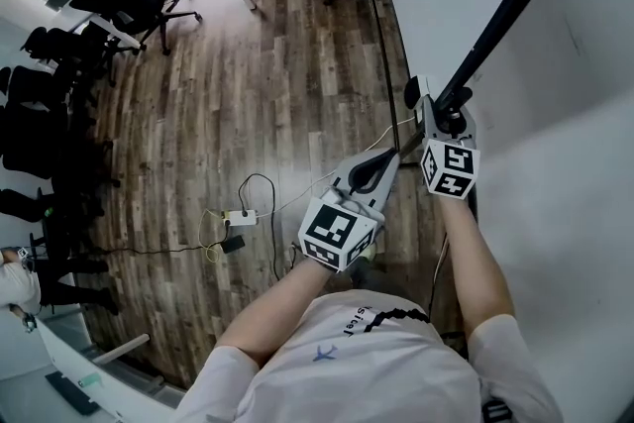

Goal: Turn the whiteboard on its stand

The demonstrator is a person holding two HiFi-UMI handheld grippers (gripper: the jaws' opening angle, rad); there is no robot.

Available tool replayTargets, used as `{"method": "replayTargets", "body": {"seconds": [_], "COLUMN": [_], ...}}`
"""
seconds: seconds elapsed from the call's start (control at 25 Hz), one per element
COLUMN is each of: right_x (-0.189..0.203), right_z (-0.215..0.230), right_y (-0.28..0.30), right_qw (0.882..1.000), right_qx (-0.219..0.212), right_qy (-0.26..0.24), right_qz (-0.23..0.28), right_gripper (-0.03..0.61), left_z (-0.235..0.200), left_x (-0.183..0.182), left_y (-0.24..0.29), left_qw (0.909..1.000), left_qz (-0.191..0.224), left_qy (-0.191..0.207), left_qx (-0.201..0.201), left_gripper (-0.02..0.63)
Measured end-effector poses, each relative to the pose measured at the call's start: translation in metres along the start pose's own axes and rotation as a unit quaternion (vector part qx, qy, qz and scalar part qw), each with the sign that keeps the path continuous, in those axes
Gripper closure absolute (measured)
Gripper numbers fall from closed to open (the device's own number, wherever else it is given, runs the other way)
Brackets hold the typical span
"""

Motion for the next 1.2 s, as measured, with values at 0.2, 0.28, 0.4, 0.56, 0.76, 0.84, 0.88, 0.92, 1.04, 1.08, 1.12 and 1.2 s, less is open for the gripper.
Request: {"method": "replayTargets", "body": {"seconds": [0.2,0.28,0.4,0.56,0.76,0.84,0.88,0.92,1.04,1.08,1.12,1.2], "right_x": [-0.001,-0.001,0.000,0.005,0.010,0.011,0.011,0.010,0.012,0.013,0.013,0.014], "right_z": [-0.003,-0.005,-0.007,-0.001,0.008,0.011,0.012,0.013,0.016,0.016,0.016,0.015], "right_y": [-0.002,-0.003,-0.008,-0.022,-0.041,-0.047,-0.050,-0.054,-0.069,-0.074,-0.079,-0.089], "right_qw": [1.000,1.000,1.000,1.000,1.000,1.000,1.000,1.000,1.000,1.000,1.000,1.000], "right_qx": [0.001,-0.001,-0.001,0.003,0.007,0.007,0.007,0.007,0.007,0.007,0.007,0.006], "right_qy": [-0.007,-0.008,-0.009,-0.006,-0.002,-0.001,-0.001,-0.001,-0.002,-0.002,-0.002,-0.003], "right_qz": [-0.002,-0.005,-0.008,-0.013,-0.021,-0.023,-0.025,-0.026,-0.027,-0.026,-0.024,-0.022], "right_gripper": [0.399,0.399,0.399,0.399,0.399,0.399,0.399,0.400,0.400,0.400,0.399,0.399], "left_z": [-0.004,-0.007,-0.008,-0.007,-0.004,0.001,0.004,0.007,0.014,0.016,0.018,0.021], "left_x": [0.002,0.003,0.008,0.016,0.019,0.019,0.018,0.016,0.015,0.014,0.014,0.014], "left_y": [-0.017,-0.027,-0.042,-0.059,-0.070,-0.070,-0.071,-0.072,-0.076,-0.078,-0.079,-0.084], "left_qw": [1.0000,0.9999,0.9997,0.9995,0.9995,0.9996,0.9997,0.9997,0.9998,0.9998,0.9998,0.9999], "left_qz": [-0.001,0.000,0.000,-0.003,0.003,0.004,0.004,0.005,0.007,0.007,0.008,0.010], "left_qy": [-0.001,-0.003,-0.008,-0.010,-0.012,-0.009,-0.008,-0.007,-0.005,-0.004,-0.003,-0.001], "left_qx": [-0.010,-0.016,-0.023,-0.029,-0.031,-0.026,-0.024,-0.022,-0.018,-0.017,-0.016,-0.014], "left_gripper": [0.603,0.603,0.603,0.603,0.603,0.603,0.603,0.603,0.603,0.603,0.603,0.603]}}
Point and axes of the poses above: the fingertips, and each gripper's own axes: y forward along the fingers, z to its right, x out of its underside, the point moved 5 cm from there along -y, backward along the fingers
